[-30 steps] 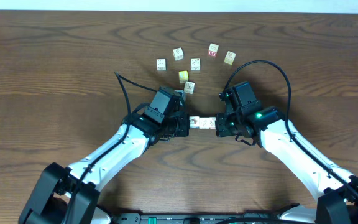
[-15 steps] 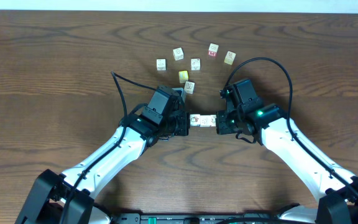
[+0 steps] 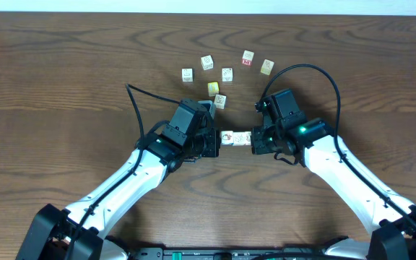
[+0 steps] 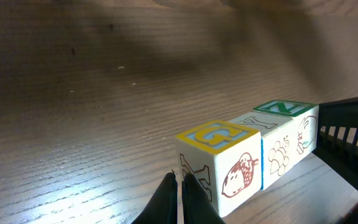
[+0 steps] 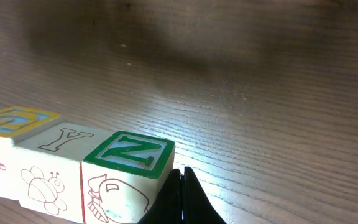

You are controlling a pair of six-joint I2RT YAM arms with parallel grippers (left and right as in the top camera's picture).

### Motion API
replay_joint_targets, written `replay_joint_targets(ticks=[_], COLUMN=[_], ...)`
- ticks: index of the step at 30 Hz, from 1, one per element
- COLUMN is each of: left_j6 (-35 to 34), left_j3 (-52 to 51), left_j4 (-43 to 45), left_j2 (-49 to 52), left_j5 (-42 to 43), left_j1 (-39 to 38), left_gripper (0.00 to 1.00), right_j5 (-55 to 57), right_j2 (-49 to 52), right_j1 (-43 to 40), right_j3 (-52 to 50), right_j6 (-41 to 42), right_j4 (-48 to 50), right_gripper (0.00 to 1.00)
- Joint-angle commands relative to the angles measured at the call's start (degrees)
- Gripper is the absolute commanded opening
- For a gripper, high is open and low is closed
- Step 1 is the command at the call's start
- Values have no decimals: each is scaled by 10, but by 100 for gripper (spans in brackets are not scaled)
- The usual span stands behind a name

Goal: Lift 3 blocks

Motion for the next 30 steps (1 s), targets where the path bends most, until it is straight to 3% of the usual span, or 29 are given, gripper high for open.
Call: replay_joint_targets(ticks=[1, 30], left_j6=[3, 4], left_j3=[24, 25], left_j4=[18, 19], left_j2=[-14, -14], left_j5=[53, 53], left_j1=[-17, -17], left_gripper=[7, 8], right_j5=[-95, -95], right_j2=[-10, -25], right_j1=[15, 15], right_j3=[21, 31], right_j6=[-12, -17], right_j4=[3, -17], right_gripper=[1, 1])
